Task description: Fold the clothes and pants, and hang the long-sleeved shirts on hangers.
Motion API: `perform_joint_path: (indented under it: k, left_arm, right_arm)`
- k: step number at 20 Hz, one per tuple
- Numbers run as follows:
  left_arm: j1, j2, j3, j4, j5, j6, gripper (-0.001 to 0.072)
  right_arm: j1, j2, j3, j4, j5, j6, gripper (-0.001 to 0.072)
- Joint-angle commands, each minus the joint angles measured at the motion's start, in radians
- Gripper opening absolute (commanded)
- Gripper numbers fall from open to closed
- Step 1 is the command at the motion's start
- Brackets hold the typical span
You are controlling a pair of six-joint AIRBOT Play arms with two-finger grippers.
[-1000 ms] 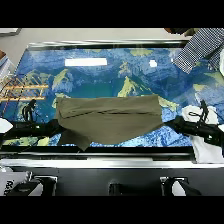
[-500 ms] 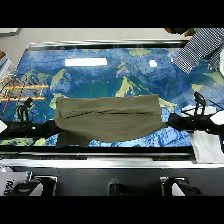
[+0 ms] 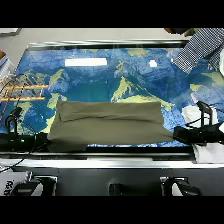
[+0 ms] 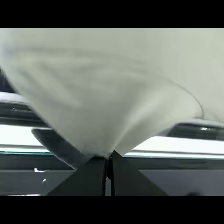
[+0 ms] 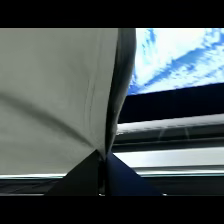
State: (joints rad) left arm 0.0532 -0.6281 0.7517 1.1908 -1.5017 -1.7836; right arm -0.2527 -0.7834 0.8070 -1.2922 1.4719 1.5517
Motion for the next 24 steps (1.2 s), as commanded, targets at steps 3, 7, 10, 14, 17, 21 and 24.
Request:
perform_joint_path:
  k: [3,7,10,14,17,21,24]
  left_arm:
    - [-0.001,-0.104,0.009,0.010,0.044,0.099,0.0015]
    - [-0.001,-0.323,0.122,0.002,0.149,0.162,0.0015]
    - [-0.001,-0.534,0.276,0.002,0.161,0.215,0.0015]
    - [0.000,-0.798,0.491,0.003,0.157,0.252,0.0015]
    - [-0.001,-0.951,0.650,0.002,0.153,0.259,0.0015]
    - [-0.001,-1.102,0.819,0.003,0.111,0.258,0.0015]
    - [-0.001,-1.168,0.878,0.003,0.106,0.254,0.0015]
  right_arm:
    - [0.001,-0.077,0.002,0.074,-0.132,-0.084,0.0034]
    - [0.001,-0.272,0.034,0.184,-0.301,-0.161,0.0034]
    - [0.027,-0.439,0.126,0.205,-0.375,-0.196,0.0034]
    - [0.105,-0.643,0.288,0.142,-0.427,-0.146,0.0034]
    - [0.116,-0.735,0.377,0.080,-0.451,-0.062,0.0034]
    - [0.116,-0.772,0.426,0.076,-0.505,-0.044,0.0034]
    - [0.116,-0.784,0.426,0.064,-0.524,-0.038,0.0034]
